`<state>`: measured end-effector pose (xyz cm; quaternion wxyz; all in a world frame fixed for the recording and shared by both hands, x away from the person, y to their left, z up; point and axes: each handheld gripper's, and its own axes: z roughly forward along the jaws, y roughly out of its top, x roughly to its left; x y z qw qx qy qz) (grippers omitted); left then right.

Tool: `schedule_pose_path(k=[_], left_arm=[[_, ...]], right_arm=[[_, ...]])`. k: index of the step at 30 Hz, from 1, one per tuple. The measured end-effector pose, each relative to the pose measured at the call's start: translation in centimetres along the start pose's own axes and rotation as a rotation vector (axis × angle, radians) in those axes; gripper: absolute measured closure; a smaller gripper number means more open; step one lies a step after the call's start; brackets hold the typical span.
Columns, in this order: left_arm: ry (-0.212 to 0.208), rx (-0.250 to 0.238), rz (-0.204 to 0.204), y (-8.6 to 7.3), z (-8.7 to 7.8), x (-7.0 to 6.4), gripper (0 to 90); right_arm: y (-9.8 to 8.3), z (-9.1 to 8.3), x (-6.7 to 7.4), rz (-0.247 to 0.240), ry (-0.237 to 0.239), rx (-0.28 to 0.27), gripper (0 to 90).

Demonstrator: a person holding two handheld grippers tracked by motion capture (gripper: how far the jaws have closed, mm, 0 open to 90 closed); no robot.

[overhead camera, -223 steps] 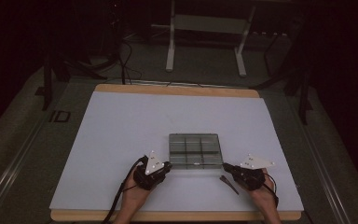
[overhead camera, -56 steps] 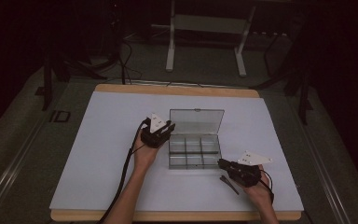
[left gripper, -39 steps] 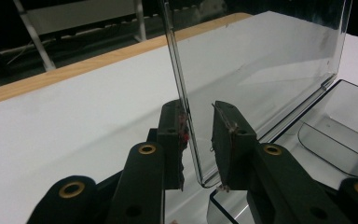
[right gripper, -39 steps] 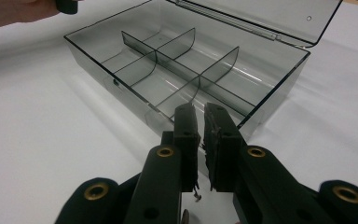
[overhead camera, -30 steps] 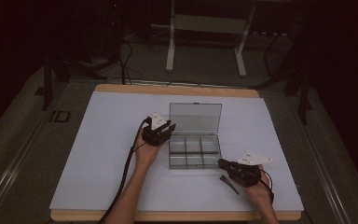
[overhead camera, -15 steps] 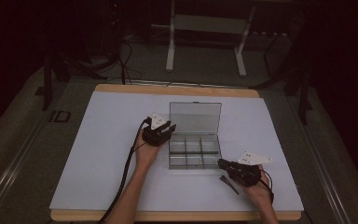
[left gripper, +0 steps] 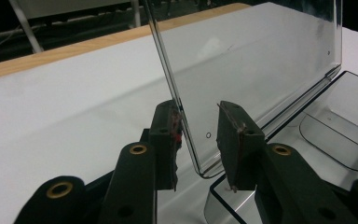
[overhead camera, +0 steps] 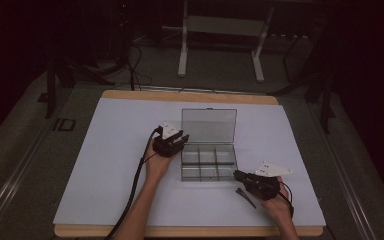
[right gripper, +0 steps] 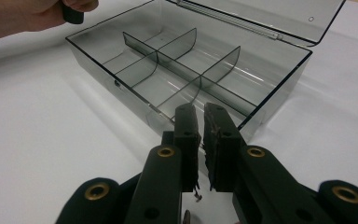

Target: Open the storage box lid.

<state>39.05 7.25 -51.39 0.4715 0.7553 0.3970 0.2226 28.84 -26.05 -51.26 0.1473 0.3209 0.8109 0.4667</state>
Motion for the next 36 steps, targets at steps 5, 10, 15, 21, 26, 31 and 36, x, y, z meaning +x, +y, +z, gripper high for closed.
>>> schedule_pose_path(k=[5,10,15,21,26,31,36], left_arm=[[-0.004,0.001,-0.008,-0.09,0.06,-0.01,67.9],[-0.009,0.012,-0.008,-0.14,0.11,0.06,67.5],[-0.013,0.018,-0.016,-0.19,0.16,0.08,67.0],[-0.021,0.022,-0.026,-0.25,0.25,0.19,66.3],[-0.024,0.032,-0.032,-0.22,0.31,0.28,65.8],[-0.031,0.036,-0.045,-0.24,0.39,0.39,65.1],[-0.031,0.039,-0.047,-0.25,0.42,0.42,64.5]], right_arm=[[0.00,0.00,0.03,-0.003,-0.002,0.000,84.3],[0.08,0.15,0.21,-0.008,0.001,0.000,84.4],[0.10,0.20,0.24,-0.007,0.003,0.000,84.4],[0.10,0.19,0.24,-0.006,0.004,0.001,84.5],[0.09,0.17,0.24,-0.004,0.006,0.001,84.5],[0.09,0.15,0.28,-0.006,0.005,0.003,84.5],[0.09,0.14,0.32,-0.008,0.004,0.004,84.6]])
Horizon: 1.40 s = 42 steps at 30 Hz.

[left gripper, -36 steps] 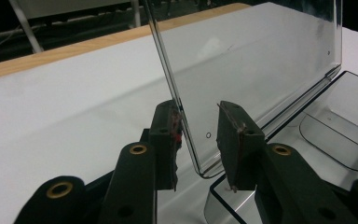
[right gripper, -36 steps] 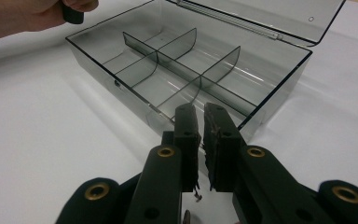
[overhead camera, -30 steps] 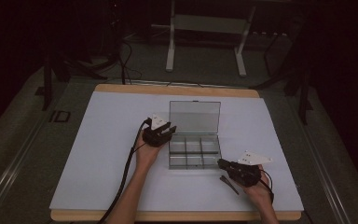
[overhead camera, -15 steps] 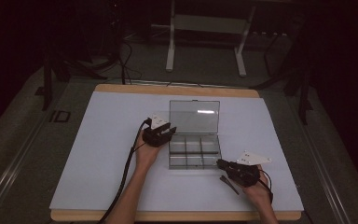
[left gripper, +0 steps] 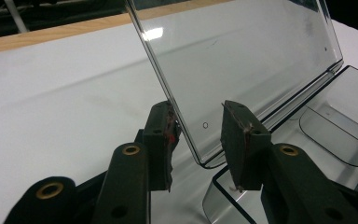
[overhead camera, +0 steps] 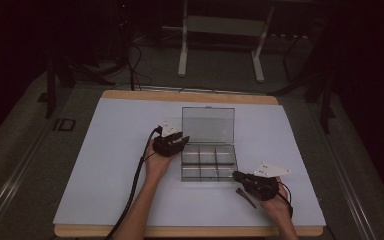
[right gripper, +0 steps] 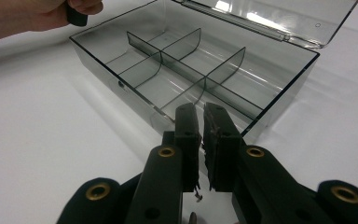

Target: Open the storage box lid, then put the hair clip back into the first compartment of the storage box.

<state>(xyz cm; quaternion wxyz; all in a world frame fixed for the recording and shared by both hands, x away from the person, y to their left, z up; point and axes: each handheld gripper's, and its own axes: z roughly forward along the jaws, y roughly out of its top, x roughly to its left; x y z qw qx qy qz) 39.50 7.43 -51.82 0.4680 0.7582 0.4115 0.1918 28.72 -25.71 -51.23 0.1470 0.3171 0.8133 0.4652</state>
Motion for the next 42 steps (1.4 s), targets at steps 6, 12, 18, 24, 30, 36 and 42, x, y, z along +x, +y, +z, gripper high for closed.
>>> schedule_pose_path(k=[6,12,18,24,30,36,42], left_arm=[[-0.005,0.005,-0.031,0.0,0.1,0.1,63.9],[-0.007,0.006,-0.035,0.0,0.1,0.1,64.0],[0.007,0.009,-0.055,-0.1,0.2,0.2,61.3],[-0.012,0.010,-0.028,-0.2,0.4,-0.1,65.0],[0.023,0.006,0.013,-0.1,0.4,-0.7,62.5],[0.034,-0.007,0.026,-0.2,-0.2,-1.0,60.8],[0.031,-0.019,0.026,-0.1,-1.4,-1.0,59.9]], right_arm=[[0.0,0.0,0.0,0.000,0.000,-0.001,84.5],[0.0,0.0,0.0,0.000,0.001,-0.001,84.5],[0.0,0.0,0.0,0.000,0.002,-0.002,84.5],[0.0,0.0,0.0,0.000,0.005,-0.002,84.1],[0.0,0.0,0.0,-0.002,0.004,-0.002,84.1],[-0.1,0.0,0.0,-0.001,0.006,-0.004,83.9],[-0.1,0.0,-0.1,0.001,0.005,-0.002,82.8]])
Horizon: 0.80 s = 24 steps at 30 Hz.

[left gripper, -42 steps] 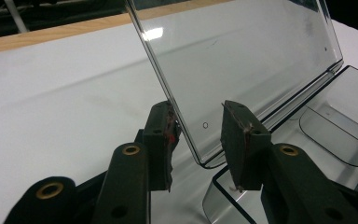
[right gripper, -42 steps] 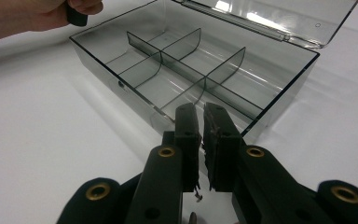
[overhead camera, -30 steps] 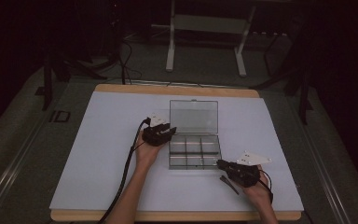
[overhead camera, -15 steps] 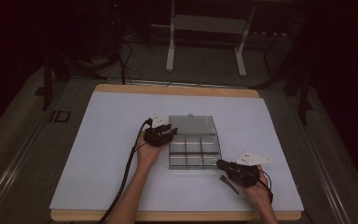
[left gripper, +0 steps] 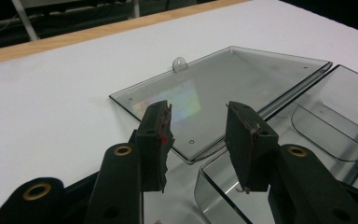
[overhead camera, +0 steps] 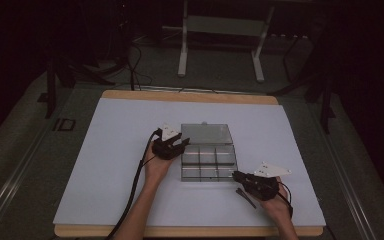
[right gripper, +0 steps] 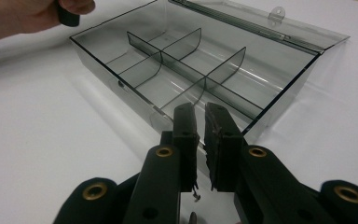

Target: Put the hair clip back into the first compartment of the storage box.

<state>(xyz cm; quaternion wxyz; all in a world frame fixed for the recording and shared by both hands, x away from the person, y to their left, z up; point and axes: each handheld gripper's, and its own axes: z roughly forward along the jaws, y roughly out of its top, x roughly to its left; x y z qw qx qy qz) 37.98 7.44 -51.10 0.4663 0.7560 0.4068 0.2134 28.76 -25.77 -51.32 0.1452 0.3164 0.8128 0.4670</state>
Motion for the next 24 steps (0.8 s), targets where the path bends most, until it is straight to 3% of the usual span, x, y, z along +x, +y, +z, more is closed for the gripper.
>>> schedule_pose_path(k=[10,24], left_arm=[[0.006,0.003,-0.006,-1.0,-2.0,0.6,59.8],[0.037,0.010,-0.001,-3.8,-5.0,0.9,59.6]], right_arm=[[0.0,0.0,0.0,-0.001,-0.004,0.001,81.8],[0.2,-0.6,0.1,-0.010,-0.029,0.020,81.8]])
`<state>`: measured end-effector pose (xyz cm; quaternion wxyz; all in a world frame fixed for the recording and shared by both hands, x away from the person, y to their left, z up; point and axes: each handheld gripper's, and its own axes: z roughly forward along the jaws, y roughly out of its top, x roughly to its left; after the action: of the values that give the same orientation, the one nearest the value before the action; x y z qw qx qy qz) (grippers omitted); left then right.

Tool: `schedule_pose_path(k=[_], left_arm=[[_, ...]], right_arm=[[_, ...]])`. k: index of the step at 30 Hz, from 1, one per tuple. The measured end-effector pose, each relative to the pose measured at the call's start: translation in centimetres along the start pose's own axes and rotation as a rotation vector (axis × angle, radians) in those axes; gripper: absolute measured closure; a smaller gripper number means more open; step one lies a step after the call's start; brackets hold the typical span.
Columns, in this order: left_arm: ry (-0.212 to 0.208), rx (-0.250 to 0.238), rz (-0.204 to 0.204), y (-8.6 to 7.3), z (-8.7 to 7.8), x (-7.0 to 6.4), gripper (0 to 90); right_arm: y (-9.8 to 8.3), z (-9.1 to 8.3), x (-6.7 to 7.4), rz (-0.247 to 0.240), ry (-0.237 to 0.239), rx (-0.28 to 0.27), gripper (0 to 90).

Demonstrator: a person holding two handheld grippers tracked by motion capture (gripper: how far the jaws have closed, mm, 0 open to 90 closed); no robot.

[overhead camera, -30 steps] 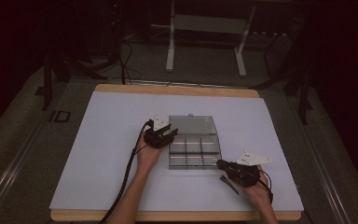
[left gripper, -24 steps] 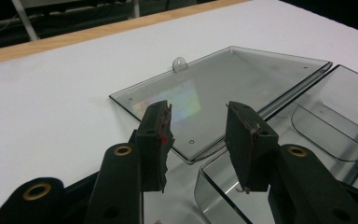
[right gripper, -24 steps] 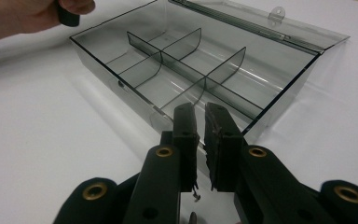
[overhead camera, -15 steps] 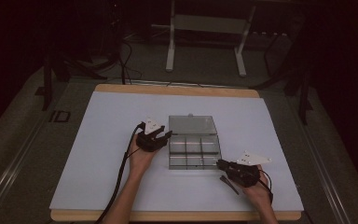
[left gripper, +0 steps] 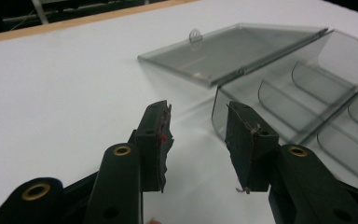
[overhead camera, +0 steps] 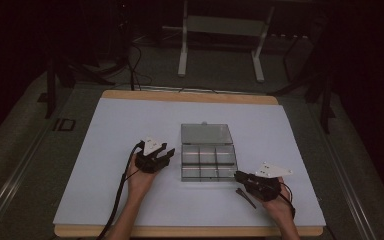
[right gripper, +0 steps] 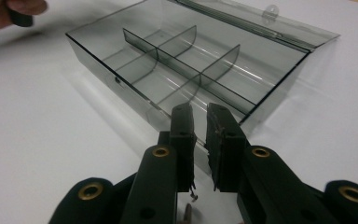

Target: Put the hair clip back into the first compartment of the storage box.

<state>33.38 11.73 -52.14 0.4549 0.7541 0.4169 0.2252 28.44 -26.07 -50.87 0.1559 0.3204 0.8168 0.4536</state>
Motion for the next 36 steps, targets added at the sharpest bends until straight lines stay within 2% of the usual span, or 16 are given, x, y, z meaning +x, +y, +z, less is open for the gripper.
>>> schedule_pose_path(k=[5,9,16,23,36], left_arm=[[0.020,0.018,0.006,-1.2,-0.9,0.2,59.0],[0.028,0.007,-0.007,-1.6,-1.4,0.5,58.6],[0.040,0.012,-0.018,-2.1,-1.3,0.7,58.5],[0.044,0.022,-0.013,-2.2,-1.1,0.7,58.5],[0.049,0.024,-0.004,-2.3,-1.1,0.6,58.3]], right_arm=[[0.3,-0.6,0.3,-0.017,0.010,0.014,82.9],[0.3,-0.8,0.6,-0.028,0.013,0.033,82.1],[0.0,-1.4,0.6,-0.030,0.007,0.076,78.8],[-0.4,-2.1,0.3,-0.040,-0.005,0.149,74.7],[-0.5,-0.9,0.3,-0.044,0.024,0.292,70.0]])
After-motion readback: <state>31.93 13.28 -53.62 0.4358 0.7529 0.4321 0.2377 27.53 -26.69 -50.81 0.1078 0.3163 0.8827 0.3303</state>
